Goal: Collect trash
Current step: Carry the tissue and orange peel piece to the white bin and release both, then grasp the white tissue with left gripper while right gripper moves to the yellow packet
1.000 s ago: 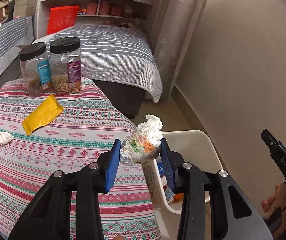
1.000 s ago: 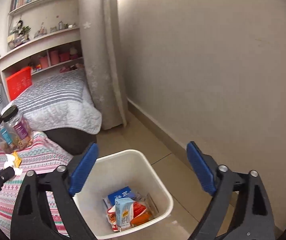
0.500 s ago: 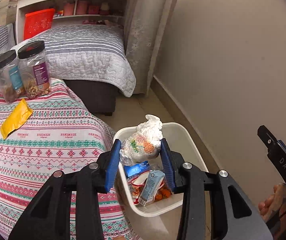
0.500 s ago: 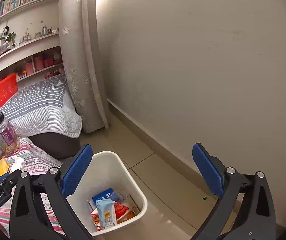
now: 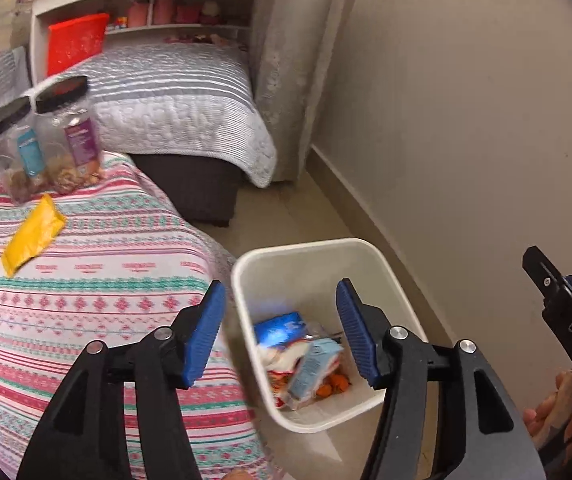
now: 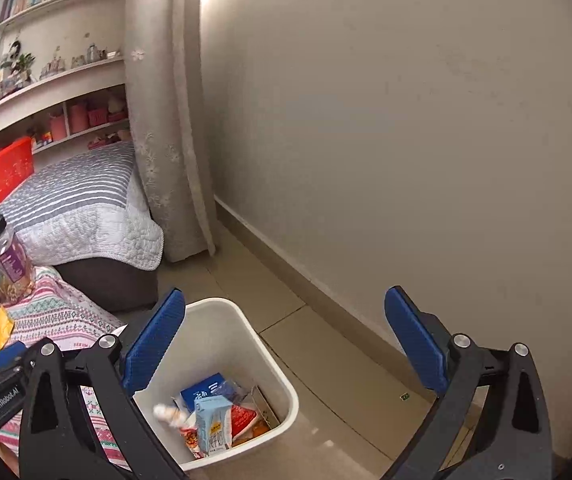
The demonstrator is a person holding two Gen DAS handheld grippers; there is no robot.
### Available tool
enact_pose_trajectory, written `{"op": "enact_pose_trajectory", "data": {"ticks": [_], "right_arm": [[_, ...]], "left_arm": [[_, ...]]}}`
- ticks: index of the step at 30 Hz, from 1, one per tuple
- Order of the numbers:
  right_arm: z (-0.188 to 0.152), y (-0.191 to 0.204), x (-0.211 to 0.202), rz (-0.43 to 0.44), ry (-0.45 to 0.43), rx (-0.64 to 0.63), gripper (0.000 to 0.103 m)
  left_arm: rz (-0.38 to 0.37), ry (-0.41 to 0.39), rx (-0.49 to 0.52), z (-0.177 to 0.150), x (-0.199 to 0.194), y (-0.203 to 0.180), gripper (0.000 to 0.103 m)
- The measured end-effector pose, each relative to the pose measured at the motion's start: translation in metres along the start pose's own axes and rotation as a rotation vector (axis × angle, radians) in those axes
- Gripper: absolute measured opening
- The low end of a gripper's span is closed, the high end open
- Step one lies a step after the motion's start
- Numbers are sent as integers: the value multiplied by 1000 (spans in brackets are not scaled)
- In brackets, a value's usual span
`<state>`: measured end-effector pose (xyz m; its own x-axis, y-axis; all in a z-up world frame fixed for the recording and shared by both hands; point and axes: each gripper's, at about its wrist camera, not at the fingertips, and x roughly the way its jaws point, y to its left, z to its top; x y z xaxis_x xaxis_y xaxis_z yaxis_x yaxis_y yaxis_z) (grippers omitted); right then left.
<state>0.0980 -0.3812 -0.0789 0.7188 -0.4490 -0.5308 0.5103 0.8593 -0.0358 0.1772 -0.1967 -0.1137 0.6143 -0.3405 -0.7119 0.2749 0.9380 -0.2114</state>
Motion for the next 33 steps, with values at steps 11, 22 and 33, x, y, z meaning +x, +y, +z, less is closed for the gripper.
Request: {"op": "enact_pose_trajectory", "data": {"ticks": [11, 22, 33], "right_arm": [[-8, 82, -12, 87, 4, -129, 96], [-21, 182, -24, 215, 14, -215, 96], [-50, 252, -23, 301, 67, -310, 96]], "left_arm": [[149, -63, -65, 8, -39, 68, 72], [318, -46, -191, 4, -64, 171, 73], [587, 121, -496, -16, -42, 321, 73]]}}
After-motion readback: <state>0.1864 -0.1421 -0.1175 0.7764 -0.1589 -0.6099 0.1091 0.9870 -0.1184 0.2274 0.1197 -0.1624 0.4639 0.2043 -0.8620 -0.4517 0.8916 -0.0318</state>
